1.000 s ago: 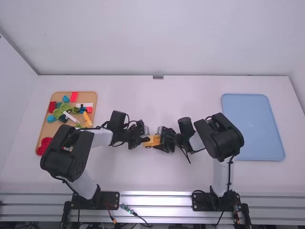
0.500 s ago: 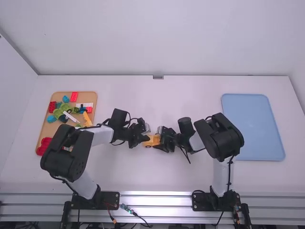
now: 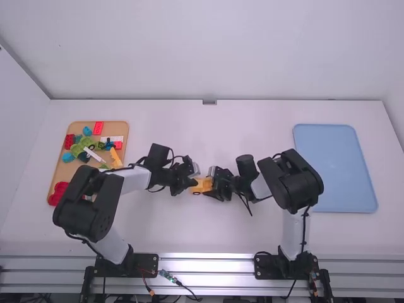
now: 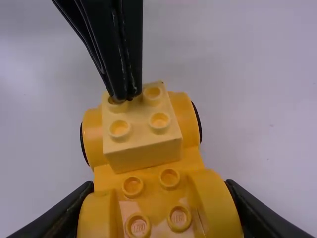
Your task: Assemble lego blocks to make yellow taxi
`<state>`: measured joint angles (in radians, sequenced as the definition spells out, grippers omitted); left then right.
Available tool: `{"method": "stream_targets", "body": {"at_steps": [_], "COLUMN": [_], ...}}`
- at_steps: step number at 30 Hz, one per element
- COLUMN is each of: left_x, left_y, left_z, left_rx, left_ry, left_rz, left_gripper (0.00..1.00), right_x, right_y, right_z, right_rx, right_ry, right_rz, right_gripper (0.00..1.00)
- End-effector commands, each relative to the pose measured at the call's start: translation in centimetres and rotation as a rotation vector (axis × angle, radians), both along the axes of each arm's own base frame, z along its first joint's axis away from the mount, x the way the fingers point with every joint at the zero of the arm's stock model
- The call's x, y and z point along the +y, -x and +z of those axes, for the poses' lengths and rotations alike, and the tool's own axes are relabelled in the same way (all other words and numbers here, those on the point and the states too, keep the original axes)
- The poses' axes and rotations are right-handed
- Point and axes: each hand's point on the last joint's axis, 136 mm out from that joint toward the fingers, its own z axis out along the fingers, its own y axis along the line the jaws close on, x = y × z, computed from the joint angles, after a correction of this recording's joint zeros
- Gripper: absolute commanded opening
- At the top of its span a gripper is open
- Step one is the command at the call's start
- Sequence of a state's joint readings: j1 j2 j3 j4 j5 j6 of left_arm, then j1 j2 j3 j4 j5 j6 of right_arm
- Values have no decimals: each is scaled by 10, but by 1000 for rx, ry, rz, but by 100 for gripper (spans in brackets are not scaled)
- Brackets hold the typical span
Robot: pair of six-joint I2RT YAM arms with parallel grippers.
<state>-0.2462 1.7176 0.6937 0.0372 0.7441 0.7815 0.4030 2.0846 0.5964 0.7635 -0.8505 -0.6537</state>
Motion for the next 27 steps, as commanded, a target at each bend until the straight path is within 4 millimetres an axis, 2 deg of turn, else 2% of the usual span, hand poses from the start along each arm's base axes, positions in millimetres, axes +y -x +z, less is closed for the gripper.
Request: {"method": "stream_targets", "body": {"at_steps": [1,12,23,27], "left_x": [43,42,41,24], "left_y": [5,10,13,-1], "left_z": [-47,-46,-55,-31], "left_rx": [36,51,47,-16], "left_ry": [-260,-257,-246,-141], "left_rz": [112,103,94,63], "left_gripper": [2,2,2,2], "right_x": [-10,-10,-10,-10], "right_y": [13,13,13,13], "right_z": [-21,-21,-21,-21], "right_rx": [87,84,83,84], "right_ry": [60,59,60,59], "right_rz": [-36,-34,-34,-34], "right_gripper": [62,62,62,62]}}
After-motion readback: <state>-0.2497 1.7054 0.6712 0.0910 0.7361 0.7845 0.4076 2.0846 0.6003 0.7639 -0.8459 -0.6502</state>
